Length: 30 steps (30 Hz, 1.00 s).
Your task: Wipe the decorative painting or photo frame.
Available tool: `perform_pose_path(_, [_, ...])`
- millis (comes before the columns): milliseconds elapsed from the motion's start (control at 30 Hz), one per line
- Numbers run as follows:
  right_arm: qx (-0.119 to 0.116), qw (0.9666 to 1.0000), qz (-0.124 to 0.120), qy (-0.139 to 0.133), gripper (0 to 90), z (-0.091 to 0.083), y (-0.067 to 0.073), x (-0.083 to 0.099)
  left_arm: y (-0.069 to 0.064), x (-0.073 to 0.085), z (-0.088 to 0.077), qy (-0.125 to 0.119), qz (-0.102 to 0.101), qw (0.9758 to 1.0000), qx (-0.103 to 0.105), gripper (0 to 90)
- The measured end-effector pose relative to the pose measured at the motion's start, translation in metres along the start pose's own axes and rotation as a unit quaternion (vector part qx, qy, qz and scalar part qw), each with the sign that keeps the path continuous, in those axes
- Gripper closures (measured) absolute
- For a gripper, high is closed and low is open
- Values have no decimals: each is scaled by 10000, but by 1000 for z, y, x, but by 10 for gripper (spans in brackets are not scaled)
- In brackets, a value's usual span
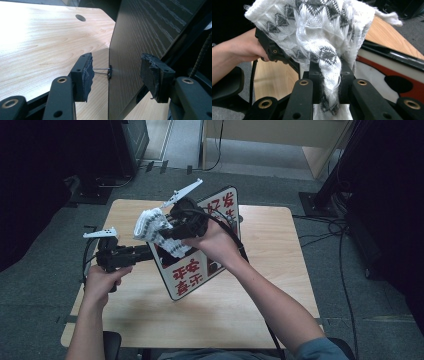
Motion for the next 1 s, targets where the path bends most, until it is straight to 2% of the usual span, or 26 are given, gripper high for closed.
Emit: perform_pose_path(1000, [-287, 9991, 213, 242, 792, 21, -3, 26, 0, 1, 0, -2, 7, 10000, 54, 487])
Point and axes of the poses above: each handheld gripper's, and its own axes: z roughly forward along the jaws, x roughly out of its underside, y roughly to its left, the point moved 2 cm from there along z, roughly forward along the jaws, and after that the axes turned 15 degrees about -x, right-handed, at the moved point
